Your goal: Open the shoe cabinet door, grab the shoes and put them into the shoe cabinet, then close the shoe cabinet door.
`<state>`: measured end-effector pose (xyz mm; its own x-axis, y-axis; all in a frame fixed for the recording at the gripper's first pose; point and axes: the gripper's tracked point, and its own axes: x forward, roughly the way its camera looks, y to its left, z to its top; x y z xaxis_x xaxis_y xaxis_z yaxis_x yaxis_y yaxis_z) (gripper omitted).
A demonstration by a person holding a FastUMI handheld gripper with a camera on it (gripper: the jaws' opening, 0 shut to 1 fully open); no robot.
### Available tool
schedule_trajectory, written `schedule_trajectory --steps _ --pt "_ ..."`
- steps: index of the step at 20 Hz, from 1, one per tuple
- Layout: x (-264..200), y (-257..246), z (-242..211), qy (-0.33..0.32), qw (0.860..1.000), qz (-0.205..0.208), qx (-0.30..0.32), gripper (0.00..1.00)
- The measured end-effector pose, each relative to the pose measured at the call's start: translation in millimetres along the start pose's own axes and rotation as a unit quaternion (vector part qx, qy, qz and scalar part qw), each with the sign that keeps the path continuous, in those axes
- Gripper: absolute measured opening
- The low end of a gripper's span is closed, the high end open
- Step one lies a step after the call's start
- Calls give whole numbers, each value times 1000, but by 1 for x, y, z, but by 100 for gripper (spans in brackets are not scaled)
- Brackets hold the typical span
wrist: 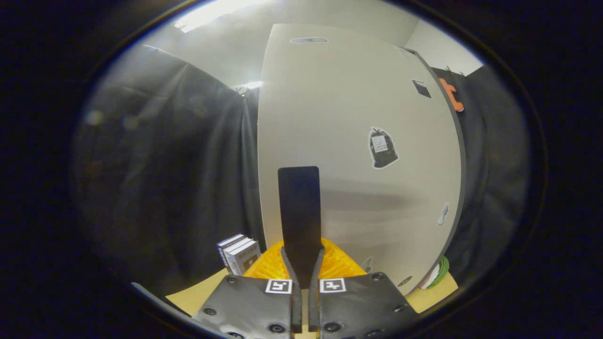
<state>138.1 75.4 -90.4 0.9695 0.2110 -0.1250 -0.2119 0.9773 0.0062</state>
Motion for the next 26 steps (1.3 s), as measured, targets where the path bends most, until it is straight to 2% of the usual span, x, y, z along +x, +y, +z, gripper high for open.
schedule_trajectory --steps 5,10,16,25,26 --pt "-59 -25 0 15 999 41 -3 7" --pt "-103 -71 6 17 999 35 8 7" --pt "-161 -132 10 13 1000 -21 0 6" --pt "-198 -264 16 18 990 -139 -8 3" --pt "-199 -265 15 22 992 -122 11 3"
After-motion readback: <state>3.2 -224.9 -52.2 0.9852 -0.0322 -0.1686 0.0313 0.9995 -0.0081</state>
